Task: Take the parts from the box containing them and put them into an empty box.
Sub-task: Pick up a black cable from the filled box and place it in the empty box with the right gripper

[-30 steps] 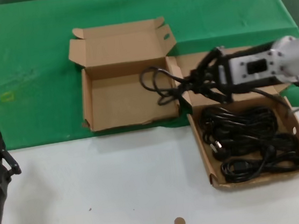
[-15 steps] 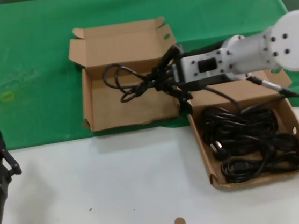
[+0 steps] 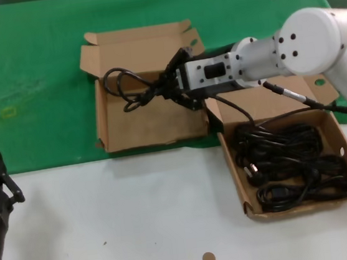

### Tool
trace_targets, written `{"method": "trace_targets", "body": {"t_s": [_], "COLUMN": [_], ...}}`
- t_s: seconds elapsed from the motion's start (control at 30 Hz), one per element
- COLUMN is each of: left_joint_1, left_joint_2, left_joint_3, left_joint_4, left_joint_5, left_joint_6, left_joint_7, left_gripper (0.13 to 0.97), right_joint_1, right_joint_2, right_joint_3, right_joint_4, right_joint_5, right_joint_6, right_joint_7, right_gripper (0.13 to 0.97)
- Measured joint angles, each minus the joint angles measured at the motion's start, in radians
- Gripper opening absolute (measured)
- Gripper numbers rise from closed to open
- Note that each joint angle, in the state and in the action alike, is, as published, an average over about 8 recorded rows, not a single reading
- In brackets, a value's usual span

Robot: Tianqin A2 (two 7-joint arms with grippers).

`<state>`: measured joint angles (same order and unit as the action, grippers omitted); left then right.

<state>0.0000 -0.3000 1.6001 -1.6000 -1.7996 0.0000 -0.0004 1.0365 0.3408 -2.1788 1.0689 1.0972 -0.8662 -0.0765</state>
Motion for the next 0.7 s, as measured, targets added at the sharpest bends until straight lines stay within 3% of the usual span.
{"method": "trace_targets", "body": {"t_s": [0.7], "left_joint_1": [0.000], "left_joint_2": [0.000], "left_joint_3": [0.000], "left_joint_4": [0.000], "left_joint_5": [0.000], "left_joint_6": [0.000], "left_joint_7": [0.000], "left_gripper": [0.144], "right_joint_1": [0.046], "right_joint_2": [-0.063], "right_joint_3": [0.001], "right_joint_4": [-0.157], "right_joint_5": [0.012], "right_joint_6": [0.087], "right_joint_7": [-0.080], "right_gripper": [0.251]}}
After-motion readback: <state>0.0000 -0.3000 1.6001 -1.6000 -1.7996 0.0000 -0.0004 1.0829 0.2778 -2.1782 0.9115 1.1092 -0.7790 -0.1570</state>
